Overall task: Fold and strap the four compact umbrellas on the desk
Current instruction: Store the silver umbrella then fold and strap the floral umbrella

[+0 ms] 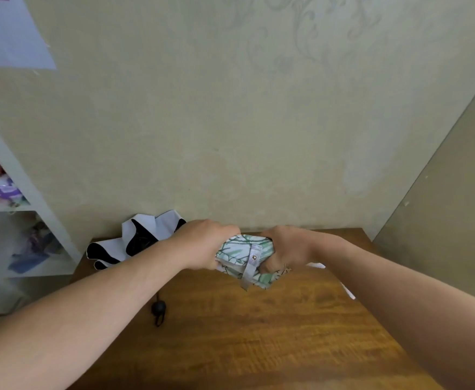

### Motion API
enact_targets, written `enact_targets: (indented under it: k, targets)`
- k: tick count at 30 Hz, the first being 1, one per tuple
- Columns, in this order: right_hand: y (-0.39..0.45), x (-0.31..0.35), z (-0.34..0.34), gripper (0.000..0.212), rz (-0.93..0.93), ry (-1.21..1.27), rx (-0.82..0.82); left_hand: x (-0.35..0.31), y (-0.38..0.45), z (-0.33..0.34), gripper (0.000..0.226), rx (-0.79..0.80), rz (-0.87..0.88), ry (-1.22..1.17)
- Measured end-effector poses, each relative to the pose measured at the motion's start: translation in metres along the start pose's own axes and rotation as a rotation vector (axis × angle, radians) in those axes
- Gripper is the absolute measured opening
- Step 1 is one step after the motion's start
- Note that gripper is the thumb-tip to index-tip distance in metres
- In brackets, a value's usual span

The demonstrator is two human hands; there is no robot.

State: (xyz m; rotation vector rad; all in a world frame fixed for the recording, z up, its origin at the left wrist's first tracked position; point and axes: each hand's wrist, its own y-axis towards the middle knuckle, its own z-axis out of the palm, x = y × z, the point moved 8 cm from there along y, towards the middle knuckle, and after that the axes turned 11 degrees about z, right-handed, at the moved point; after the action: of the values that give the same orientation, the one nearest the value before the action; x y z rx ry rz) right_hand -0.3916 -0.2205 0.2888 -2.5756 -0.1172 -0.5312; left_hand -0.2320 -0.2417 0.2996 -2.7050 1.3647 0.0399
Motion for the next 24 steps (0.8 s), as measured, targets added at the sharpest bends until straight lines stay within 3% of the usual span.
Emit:
enact_targets:
  k: [2,5,11,15,20,24]
  targets:
    - [-0.001,0.002,-0.004,0.045,0.007,-0.106,-0.041,0.002,0.001,0.004,0.054,0.022,-0.043,-0.071]
    - [0.0,0.001,-0.009,0.069,0.055,-0.366,-0.234,0.004,0.004,0.003,0.054,0.044,-0.081,-0.185]
    - [-0.006,0.009,-0.011,0.055,0.03,-0.535,-0.61,0.014,0.006,0.004,0.045,0.037,-0.144,-0.381]
    - [-0.004,0.007,-0.014,0.042,0.034,-0.477,-0.574,0.012,0.004,0.004,0.043,0.015,-0.16,-0.341]
    - [-0.001,0.012,-0.017,0.028,0.067,-0.412,-0.488,0.006,0.003,-0.005,0.048,-0.089,-0.192,0.09]
    - [0.001,0.013,-0.018,0.029,0.075,-0.275,-0.363,0.005,0.0,-0.016,0.05,-0.185,-0.193,0.205]
